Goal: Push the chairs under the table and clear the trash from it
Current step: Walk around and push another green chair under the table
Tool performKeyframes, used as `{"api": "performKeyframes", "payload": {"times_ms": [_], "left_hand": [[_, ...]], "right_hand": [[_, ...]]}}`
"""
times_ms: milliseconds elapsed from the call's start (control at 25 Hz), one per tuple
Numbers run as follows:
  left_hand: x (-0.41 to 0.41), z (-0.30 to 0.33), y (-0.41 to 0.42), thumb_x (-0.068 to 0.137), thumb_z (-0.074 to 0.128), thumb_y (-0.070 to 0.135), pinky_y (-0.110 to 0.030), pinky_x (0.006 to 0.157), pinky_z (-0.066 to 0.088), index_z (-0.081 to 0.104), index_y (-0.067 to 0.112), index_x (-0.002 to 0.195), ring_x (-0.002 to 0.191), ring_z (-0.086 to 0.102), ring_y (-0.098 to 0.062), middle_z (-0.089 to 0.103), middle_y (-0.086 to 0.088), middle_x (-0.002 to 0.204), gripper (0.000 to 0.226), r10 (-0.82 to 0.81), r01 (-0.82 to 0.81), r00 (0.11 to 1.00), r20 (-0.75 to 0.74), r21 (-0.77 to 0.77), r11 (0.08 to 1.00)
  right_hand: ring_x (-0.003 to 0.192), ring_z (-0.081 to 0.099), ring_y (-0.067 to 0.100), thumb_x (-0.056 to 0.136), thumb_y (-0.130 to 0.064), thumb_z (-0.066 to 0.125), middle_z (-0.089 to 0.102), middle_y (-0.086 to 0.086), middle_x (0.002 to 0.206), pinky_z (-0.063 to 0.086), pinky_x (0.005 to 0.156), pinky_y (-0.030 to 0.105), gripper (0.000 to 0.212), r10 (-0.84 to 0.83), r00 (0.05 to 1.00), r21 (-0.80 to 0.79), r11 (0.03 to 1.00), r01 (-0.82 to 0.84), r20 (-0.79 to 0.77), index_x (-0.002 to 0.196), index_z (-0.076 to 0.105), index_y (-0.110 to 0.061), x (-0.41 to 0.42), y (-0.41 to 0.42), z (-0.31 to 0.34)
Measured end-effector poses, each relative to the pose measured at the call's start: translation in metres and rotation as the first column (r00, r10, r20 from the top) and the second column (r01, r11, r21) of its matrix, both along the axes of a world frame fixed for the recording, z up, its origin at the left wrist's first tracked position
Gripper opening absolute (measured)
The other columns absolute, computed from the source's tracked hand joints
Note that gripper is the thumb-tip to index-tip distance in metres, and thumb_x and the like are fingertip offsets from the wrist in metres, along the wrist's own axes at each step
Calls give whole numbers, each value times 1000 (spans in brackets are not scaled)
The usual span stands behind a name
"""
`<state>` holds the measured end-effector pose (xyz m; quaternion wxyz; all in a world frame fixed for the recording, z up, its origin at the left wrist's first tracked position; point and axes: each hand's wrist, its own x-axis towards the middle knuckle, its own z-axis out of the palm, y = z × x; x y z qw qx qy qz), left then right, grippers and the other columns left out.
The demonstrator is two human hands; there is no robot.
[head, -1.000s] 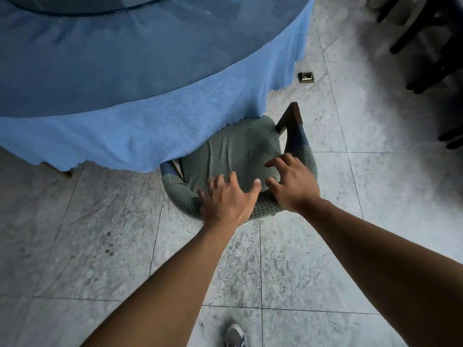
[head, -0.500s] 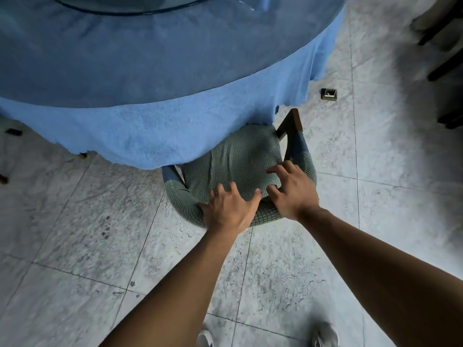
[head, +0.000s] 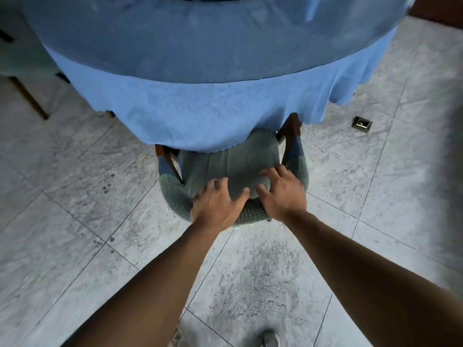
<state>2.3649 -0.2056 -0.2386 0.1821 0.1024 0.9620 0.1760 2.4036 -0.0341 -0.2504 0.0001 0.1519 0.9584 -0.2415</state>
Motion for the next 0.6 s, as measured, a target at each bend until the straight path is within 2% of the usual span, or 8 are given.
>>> {"api": "performKeyframes", "payload": {"times_ms": [80, 120, 200, 280, 360, 480, 600], "left_hand": [[-4, 2, -9, 91, 38, 74, -51, 112, 37, 41, 23, 149, 137, 44, -27, 44, -5, 153, 78, 7, -7, 1000, -5, 112, 994], [-9, 0, -15, 90, 38, 74, -52, 115, 33, 42, 24, 149, 139, 43, -26, 44, -4, 153, 78, 4, -1, 1000, -27, 119, 993], [-17, -3, -24, 87, 31, 76, -56, 121, 21, 44, 24, 147, 142, 40, -24, 45, -1, 153, 81, -11, 15, 995, -103, 39, 999], [-20, -8, -27, 86, 25, 76, -58, 123, 14, 45, 24, 147, 143, 39, -21, 46, 1, 152, 82, -50, 52, 988, -148, 6, 999], [-20, -13, -29, 90, 29, 70, -58, 122, 19, 49, 21, 146, 142, 42, -20, 49, 1, 150, 76, -83, 103, 971, -222, 78, 992], [-22, -17, -33, 94, 38, 56, -57, 118, 28, 56, 13, 141, 138, 46, -22, 55, -4, 146, 66, -57, 139, 932, -357, 210, 968], [-34, -17, -32, 92, 39, 54, -56, 122, 21, 55, 14, 142, 141, 42, -20, 50, -3, 150, 66, -38, 114, 938, -344, 204, 972]], "right_hand": [[118, 55, 29, 88, -58, 32, 59, 5, 122, 44, 100, 43, 60, 9, 1000, -16, 1000, -9, 13, 125, 63, -21, -1, -2, 2], [118, 54, 29, 88, -61, 29, 59, 6, 122, 44, 102, 46, 63, 7, 1000, -32, 999, -6, 12, 124, 63, -21, -3, -4, 3], [117, 53, 29, 90, -63, 28, 60, 6, 119, 40, 109, 52, 65, 20, 999, -38, 999, -21, -31, 121, 64, -19, -6, -9, 4], [116, 53, 30, 94, -58, 33, 60, 6, 115, 31, 116, 57, 57, 67, 991, 45, 997, -62, -119, 117, 65, -17, -6, -12, -2], [119, 52, 30, 96, -49, 38, 60, 7, 116, 26, 118, 58, 48, 95, 976, 112, 991, -74, -198, 116, 65, -15, -4, -12, -6], [122, 51, 31, 93, -42, 44, 58, 8, 119, 27, 118, 58, 42, 124, 970, 126, 987, -99, -209, 116, 64, -14, -9, -9, -7], [122, 51, 29, 89, -41, 45, 57, 6, 120, 29, 118, 56, 41, 100, 975, 92, 992, -83, -197, 114, 66, -16, -24, -6, -8]]}}
